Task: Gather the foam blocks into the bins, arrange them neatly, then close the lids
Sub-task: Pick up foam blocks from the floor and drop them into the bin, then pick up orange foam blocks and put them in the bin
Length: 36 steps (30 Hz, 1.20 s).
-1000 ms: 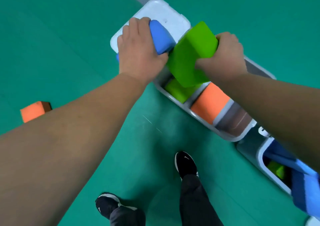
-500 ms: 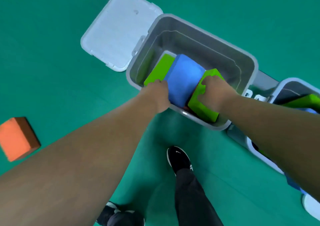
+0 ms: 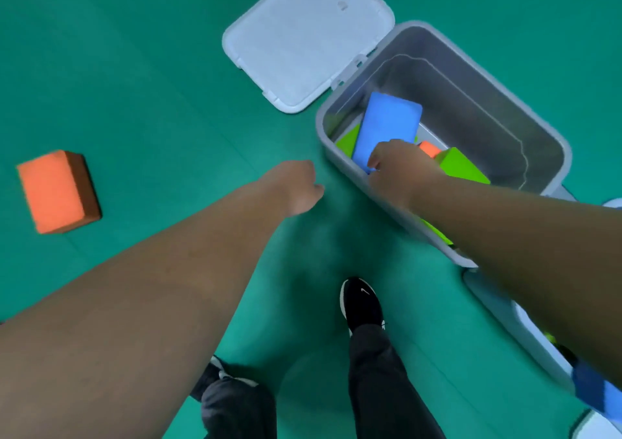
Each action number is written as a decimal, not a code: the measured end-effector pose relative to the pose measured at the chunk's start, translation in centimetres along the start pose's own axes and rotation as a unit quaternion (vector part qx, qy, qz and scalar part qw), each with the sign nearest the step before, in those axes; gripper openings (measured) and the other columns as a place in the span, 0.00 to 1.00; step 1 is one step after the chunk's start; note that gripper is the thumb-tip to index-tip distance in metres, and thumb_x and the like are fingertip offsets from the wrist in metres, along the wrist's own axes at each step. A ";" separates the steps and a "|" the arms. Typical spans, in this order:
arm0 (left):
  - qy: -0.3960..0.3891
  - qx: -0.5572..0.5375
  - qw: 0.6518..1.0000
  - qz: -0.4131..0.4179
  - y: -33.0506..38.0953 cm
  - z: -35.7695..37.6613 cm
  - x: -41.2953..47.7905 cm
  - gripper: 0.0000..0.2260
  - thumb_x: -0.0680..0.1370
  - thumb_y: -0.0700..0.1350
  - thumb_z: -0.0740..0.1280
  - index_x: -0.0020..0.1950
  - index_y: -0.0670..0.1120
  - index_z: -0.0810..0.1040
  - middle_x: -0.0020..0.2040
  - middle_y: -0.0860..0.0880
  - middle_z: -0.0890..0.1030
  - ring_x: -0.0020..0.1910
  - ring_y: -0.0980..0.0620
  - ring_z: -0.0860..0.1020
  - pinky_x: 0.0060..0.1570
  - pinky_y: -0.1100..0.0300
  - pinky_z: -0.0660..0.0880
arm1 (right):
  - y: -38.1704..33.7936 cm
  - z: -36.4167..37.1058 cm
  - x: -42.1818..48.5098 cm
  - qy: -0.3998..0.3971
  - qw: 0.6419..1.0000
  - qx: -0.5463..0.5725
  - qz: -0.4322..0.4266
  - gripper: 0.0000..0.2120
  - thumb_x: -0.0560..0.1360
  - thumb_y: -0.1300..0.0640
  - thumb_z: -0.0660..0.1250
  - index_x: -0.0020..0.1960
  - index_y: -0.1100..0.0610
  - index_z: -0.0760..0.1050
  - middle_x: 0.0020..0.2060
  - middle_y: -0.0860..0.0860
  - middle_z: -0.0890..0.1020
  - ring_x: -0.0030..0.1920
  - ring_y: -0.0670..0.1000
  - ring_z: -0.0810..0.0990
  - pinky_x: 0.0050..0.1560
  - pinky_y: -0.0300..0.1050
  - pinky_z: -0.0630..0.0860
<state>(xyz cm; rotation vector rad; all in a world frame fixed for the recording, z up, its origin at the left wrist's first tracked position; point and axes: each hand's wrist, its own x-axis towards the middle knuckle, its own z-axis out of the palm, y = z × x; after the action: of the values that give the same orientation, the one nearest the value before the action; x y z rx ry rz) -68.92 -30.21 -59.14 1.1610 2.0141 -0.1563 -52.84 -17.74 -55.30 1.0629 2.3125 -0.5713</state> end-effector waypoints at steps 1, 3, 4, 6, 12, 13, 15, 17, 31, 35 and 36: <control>0.006 -0.011 1.000 -0.008 -1.7 -0.2 -0.7 0.18 0.84 0.53 0.61 0.68 0.44 0.75 0.64 0.41 0.79 0.63 0.38 0.77 0.51 0.54 0.71 | -2.0 -0.2 0.4 -0.004 1.000 -0.002 -0.010 0.11 0.79 0.58 0.63 0.57 0.59 0.80 0.53 0.57 0.82 0.54 0.60 0.80 0.55 0.54 0.79; 0.017 -0.032 0.999 -0.027 -5.6 -0.6 -2.4 0.18 0.84 0.53 0.60 0.67 0.43 0.75 0.64 0.41 0.80 0.63 0.38 0.77 0.51 0.54 0.71 | -6.1 -0.2 1.2 -0.004 0.999 -0.007 -0.037 0.10 0.79 0.56 0.64 0.54 0.59 0.81 0.48 0.56 0.82 0.49 0.60 0.82 0.51 0.54 0.81; 0.021 -0.042 0.998 -0.040 -7.9 -0.6 -3.4 0.18 0.84 0.53 0.60 0.67 0.43 0.76 0.64 0.41 0.80 0.63 0.38 0.77 0.52 0.54 0.71 | -8.4 0.0 1.5 -0.004 0.999 -0.016 -0.049 0.10 0.79 0.55 0.64 0.54 0.58 0.81 0.48 0.56 0.82 0.49 0.60 0.82 0.51 0.55 0.81; 0.028 -0.060 0.995 -0.073 -12.7 -0.3 -5.5 0.17 0.84 0.52 0.60 0.66 0.43 0.77 0.63 0.41 0.80 0.62 0.38 0.78 0.53 0.54 0.72 | -13.4 0.7 1.9 -0.006 0.997 -0.027 -0.077 0.10 0.79 0.55 0.65 0.56 0.58 0.80 0.49 0.56 0.82 0.50 0.60 0.82 0.52 0.54 0.80; 0.029 -0.131 0.975 -0.179 -27.6 3.3 -13.7 0.17 0.83 0.51 0.61 0.66 0.42 0.76 0.62 0.40 0.81 0.61 0.38 0.78 0.53 0.54 0.74 | -30.2 4.6 1.6 -0.024 0.980 -0.078 -0.183 0.11 0.78 0.57 0.65 0.58 0.59 0.80 0.53 0.57 0.81 0.54 0.60 0.80 0.53 0.52 0.78; 0.030 -0.144 0.971 -0.190 -29.9 4.0 -15.2 0.17 0.83 0.51 0.61 0.67 0.42 0.76 0.63 0.40 0.80 0.61 0.38 0.78 0.54 0.53 0.75 | -33.1 5.4 1.3 -0.022 0.974 -0.092 -0.207 0.12 0.78 0.58 0.64 0.59 0.60 0.79 0.56 0.58 0.81 0.58 0.61 0.79 0.57 0.52 0.77; 0.039 -0.169 0.962 -0.209 -34.3 4.9 -18.3 0.17 0.83 0.51 0.61 0.67 0.42 0.76 0.64 0.40 0.80 0.63 0.38 0.77 0.55 0.54 0.74 | -38.8 6.9 0.5 -0.023 0.963 -0.114 -0.243 0.14 0.78 0.59 0.63 0.60 0.62 0.79 0.57 0.59 0.80 0.61 0.61 0.78 0.60 0.50 0.76; 0.049 -0.191 0.953 -0.229 -38.8 5.6 -21.5 0.17 0.83 0.51 0.62 0.67 0.43 0.76 0.64 0.41 0.80 0.63 0.38 0.77 0.56 0.54 0.74 | -44.2 8.3 -0.3 -0.033 0.957 -0.127 -0.260 0.13 0.76 0.59 0.64 0.59 0.60 0.78 0.56 0.58 0.79 0.60 0.61 0.78 0.59 0.51 0.78; 0.079 -0.329 0.855 -0.394 -63.6 16.9 -44.1 0.12 0.82 0.49 0.61 0.45 0.43 0.75 0.51 0.38 0.83 0.47 0.39 0.77 0.42 0.55 0.72 | -77.3 19.9 -9.6 -0.065 0.868 -0.255 -0.421 0.15 0.77 0.57 0.64 0.62 0.59 0.78 0.58 0.58 0.81 0.61 0.60 0.79 0.58 0.51 0.79; 0.064 -0.371 0.818 -0.436 -65.7 20.7 -47.1 0.12 0.83 0.50 0.61 0.55 0.42 0.79 0.53 0.40 0.83 0.50 0.39 0.78 0.44 0.56 0.72 | -82.2 23.7 -10.7 -0.088 0.848 -0.267 -0.449 0.15 0.74 0.55 0.64 0.60 0.55 0.78 0.58 0.55 0.81 0.59 0.59 0.79 0.54 0.47 0.77; 0.061 -0.386 0.809 -0.440 -66.1 21.6 -47.4 0.13 0.83 0.50 0.61 0.57 0.42 0.79 0.54 0.40 0.83 0.52 0.38 0.79 0.45 0.56 0.74 | -83.0 24.6 -10.7 -0.099 0.839 -0.279 -0.456 0.15 0.74 0.55 0.64 0.60 0.55 0.77 0.57 0.55 0.80 0.59 0.59 0.79 0.54 0.47 0.77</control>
<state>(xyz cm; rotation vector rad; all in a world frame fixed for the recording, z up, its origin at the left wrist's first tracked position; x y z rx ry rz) -95.15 -110.21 -58.84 -0.3199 2.2336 0.2789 -104.99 -87.67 -54.84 -0.4054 2.4456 -0.2570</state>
